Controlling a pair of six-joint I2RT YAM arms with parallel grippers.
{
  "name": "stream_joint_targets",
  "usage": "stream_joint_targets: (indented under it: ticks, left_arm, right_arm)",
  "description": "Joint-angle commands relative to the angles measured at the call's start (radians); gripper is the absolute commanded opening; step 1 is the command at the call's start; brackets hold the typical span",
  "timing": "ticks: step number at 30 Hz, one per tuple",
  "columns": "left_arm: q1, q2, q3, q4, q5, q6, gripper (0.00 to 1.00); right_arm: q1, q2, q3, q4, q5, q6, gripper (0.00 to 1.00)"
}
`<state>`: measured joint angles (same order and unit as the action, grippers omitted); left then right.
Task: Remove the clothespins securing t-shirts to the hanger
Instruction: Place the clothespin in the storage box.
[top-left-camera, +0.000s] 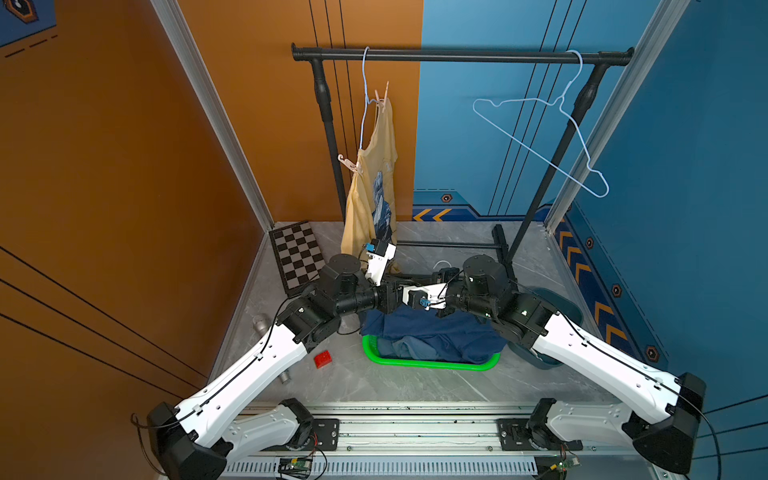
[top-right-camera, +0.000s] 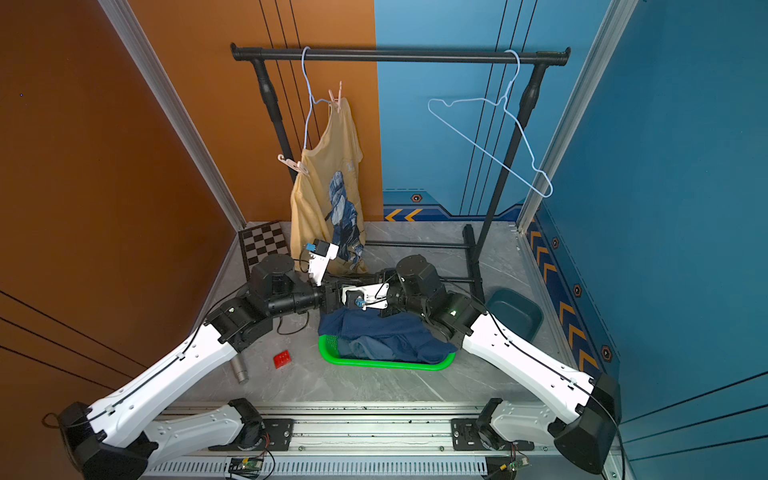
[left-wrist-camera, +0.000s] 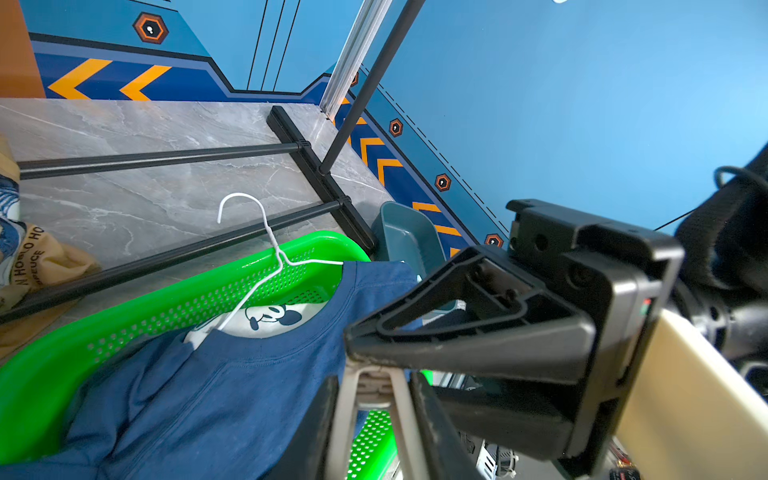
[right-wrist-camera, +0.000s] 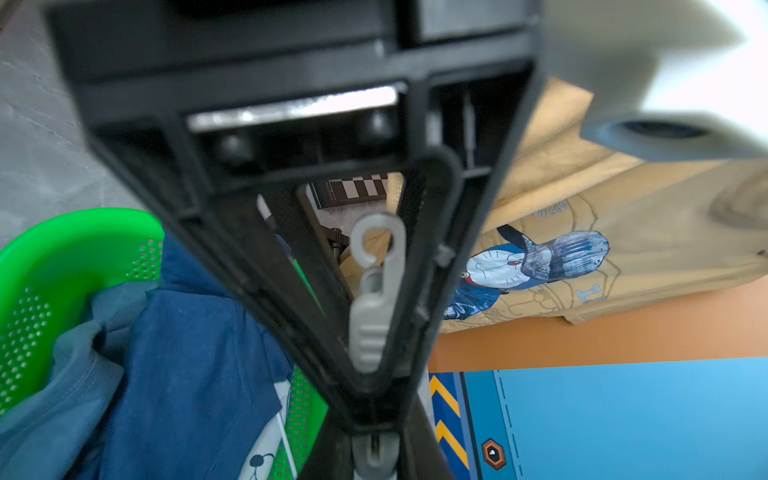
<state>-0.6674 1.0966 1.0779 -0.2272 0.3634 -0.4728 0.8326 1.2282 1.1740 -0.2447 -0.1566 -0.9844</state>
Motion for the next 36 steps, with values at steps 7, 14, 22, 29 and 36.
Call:
stream_joint_targets:
  ticks: [7,14,22,29,36]
  left_arm:
    - [0.02,-0.004,0.027,0.008,0.02,0.008,0.53]
    - [0.04,-0.022,0.037,0.009,0.019,0.025,0.67]
    - [0.083,-0.048,0.038,0.016,-0.006,0.046,0.7]
    - [0.074,-0.07,-0.029,0.158,-0.056,0.068,0.71]
    - [-0.045,-0.009,-0.036,0.19,-0.172,0.195,0.71]
  right_arm:
    - [-0.005,-0.008,0.032,-0.062,-0.007,-0.014,0.11]
    - [-0.034,-0.049,0.005,-0.085,-0.01,-0.002,0.09]
    - [-0.106,-0.119,-0.057,-0.117,-0.014,0.032,0.09]
    - [-0.24,-0.19,-0.135,-0.146,-0.028,0.12,0.09]
    - [-0.447,-0.276,-0.213,-0.188,-0.066,0.262,0.1]
